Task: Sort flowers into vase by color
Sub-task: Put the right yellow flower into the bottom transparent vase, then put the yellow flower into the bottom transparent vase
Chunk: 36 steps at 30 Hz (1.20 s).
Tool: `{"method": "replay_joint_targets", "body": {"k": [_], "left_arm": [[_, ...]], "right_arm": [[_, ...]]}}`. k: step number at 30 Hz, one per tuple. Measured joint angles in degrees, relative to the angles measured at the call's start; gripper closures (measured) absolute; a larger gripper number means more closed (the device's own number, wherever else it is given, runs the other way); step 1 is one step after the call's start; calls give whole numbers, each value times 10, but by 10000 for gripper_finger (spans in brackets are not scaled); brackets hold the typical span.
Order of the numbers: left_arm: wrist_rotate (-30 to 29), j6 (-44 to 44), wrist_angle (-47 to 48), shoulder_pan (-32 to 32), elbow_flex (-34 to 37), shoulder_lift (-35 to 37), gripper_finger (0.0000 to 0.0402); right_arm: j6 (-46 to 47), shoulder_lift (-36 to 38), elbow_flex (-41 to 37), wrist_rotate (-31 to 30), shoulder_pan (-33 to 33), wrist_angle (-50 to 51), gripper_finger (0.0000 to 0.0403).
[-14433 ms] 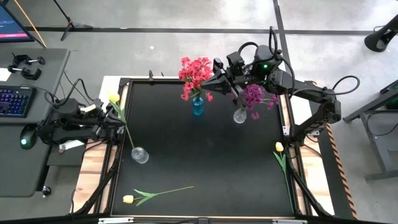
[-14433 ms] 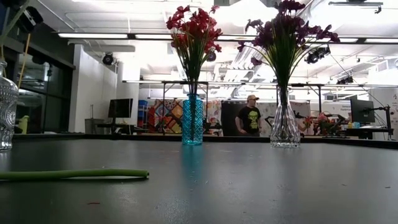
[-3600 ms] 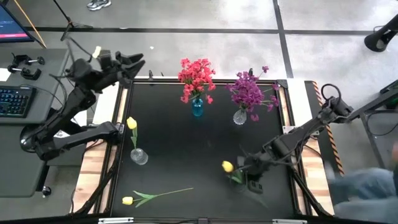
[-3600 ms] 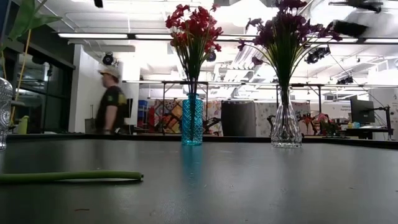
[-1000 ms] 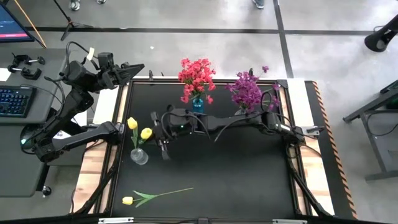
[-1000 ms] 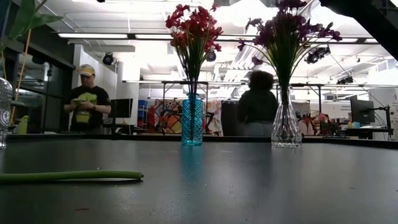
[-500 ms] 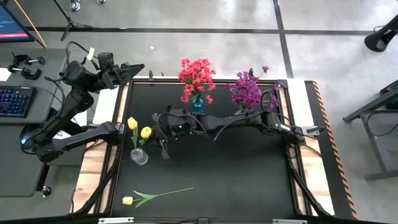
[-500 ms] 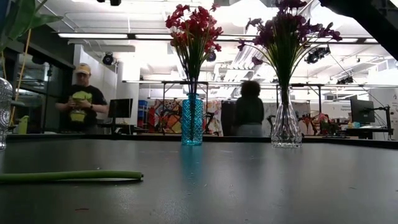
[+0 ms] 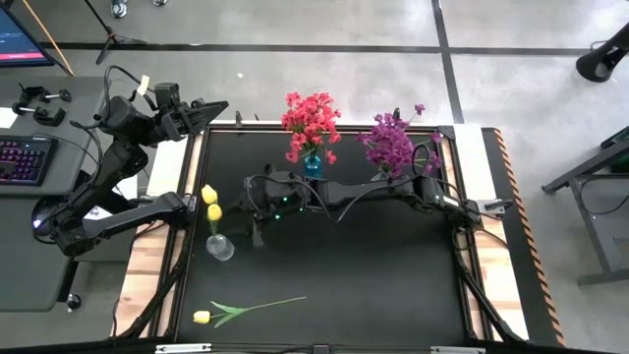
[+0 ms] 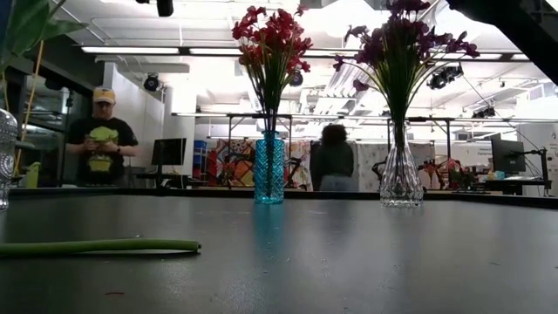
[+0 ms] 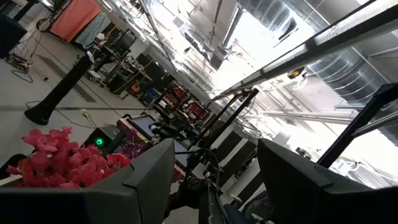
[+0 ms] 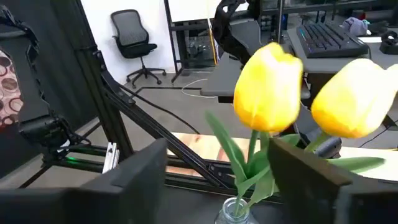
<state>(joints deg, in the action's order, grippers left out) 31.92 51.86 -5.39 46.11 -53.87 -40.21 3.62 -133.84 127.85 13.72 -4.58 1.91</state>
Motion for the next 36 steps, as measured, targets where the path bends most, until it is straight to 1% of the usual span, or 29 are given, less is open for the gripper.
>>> {"method": "replay_joint_targets", "body": {"k": [2, 5, 7, 10, 13, 18, 22, 24, 27, 30, 33, 36], "left_arm": [[0, 0, 0, 0, 0, 0, 187], [0, 0, 0, 0, 0, 0, 187], [0, 0, 0, 0, 0, 0, 187], [0, 0, 0, 0, 0, 0, 187], [6, -1, 0, 0, 0, 0, 187], [6, -13, 19, 0, 0, 0, 187], [-6, -25, 43, 0, 0, 0, 187], [-7, -25, 54, 0, 0, -2, 187], [-7, -25, 63, 0, 0, -8, 187], [-6, -10, 71, 0, 0, -14, 187], [7, 13, 78, 0, 0, -22, 187], [41, 11, 78, 0, 0, -27, 187]], "right_arm": [[-7, 0, 0, 0, 0, -3, 117], [-10, 2, 0, 0, 6, -8, 92], [-10, 7, 0, 1, 15, -4, 83], [-14, 29, -1, 10, 33, 42, 81], [-29, 60, -1, 51, 54, 132, 82], [-48, 93, 0, 126, 77, 332, 88], [-51, 94, -2, 184, 71, 481, 92], [-53, 92, -15, 193, 58, 519, 93], [-54, 89, -49, 194, 33, 538, 93], [-51, 89, -93, 193, 5, 513, 94], [-35, 89, -135, 185, -22, 469, 94], [6, 89, -171, 169, -47, 396, 94]]}}
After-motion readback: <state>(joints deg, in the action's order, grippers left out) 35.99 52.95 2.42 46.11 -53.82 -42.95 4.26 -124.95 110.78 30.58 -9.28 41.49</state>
